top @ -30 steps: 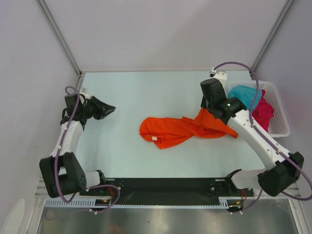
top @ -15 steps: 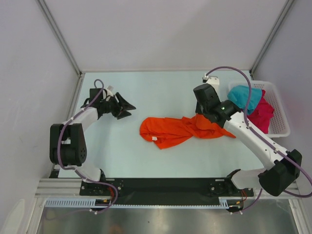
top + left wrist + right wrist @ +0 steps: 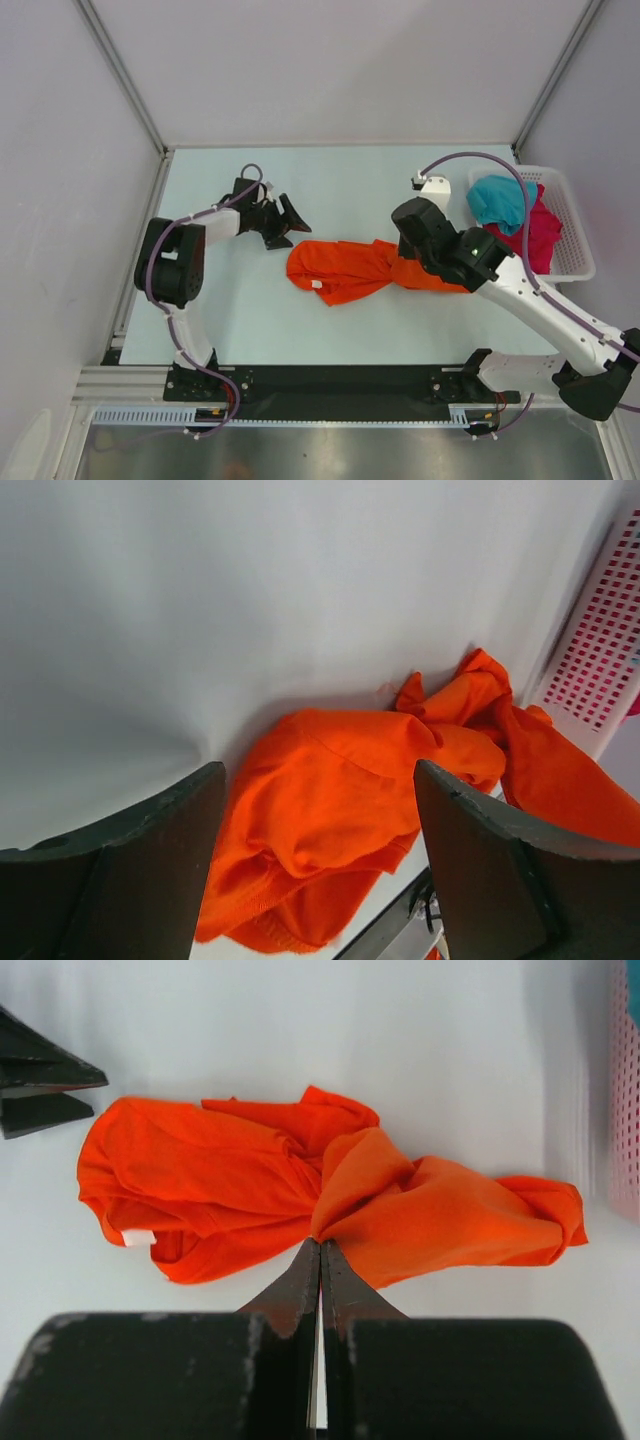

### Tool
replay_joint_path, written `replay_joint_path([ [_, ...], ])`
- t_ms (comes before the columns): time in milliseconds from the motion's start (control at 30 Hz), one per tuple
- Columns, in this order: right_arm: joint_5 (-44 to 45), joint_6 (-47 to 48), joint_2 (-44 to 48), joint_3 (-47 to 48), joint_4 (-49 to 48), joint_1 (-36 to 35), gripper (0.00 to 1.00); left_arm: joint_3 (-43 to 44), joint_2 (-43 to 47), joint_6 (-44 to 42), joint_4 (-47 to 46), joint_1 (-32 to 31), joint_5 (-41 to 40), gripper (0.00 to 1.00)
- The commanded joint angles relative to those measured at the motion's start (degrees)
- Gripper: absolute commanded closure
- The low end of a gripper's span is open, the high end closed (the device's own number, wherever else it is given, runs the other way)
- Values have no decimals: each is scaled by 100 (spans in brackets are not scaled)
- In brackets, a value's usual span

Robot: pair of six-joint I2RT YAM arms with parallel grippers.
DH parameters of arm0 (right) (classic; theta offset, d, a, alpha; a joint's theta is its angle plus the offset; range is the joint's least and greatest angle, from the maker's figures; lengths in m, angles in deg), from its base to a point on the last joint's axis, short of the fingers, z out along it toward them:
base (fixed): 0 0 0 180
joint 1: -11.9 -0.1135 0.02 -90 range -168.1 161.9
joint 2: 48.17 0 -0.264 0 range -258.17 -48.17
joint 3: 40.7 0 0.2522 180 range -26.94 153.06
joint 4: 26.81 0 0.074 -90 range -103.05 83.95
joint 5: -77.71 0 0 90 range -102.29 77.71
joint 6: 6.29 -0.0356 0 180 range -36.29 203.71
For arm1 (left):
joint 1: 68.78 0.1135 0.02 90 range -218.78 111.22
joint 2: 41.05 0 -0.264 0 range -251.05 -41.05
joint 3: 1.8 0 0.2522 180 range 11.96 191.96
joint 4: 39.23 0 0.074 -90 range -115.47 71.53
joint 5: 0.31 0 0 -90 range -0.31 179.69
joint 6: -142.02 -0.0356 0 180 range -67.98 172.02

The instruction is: Fold and stack the t-shirts

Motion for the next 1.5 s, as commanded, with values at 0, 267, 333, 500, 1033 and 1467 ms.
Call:
replay_joint_path([
  [0,357,-425,299,260,476,-171,100,391,-345,7,-33,-238,-438,19],
  [267,410,-531,484,427,731,-294,100,435,-943,270,-409,-659,-292,72],
  [333,445,-522,458,471,758,-294,100,435,-1023,428,-700,-782,-61,100],
  [500,577,-364,370,585,732,-303,100,505,-401,403,-518,-915,-69,100],
  [1033,1034,6,668,1506,1003,-320,100,1147,3747,-151,1583,-327,-579,100],
  [1467,1043,14,1319,2009,934,-584,100,2605,5455,-212,2990,1027,-402,100],
])
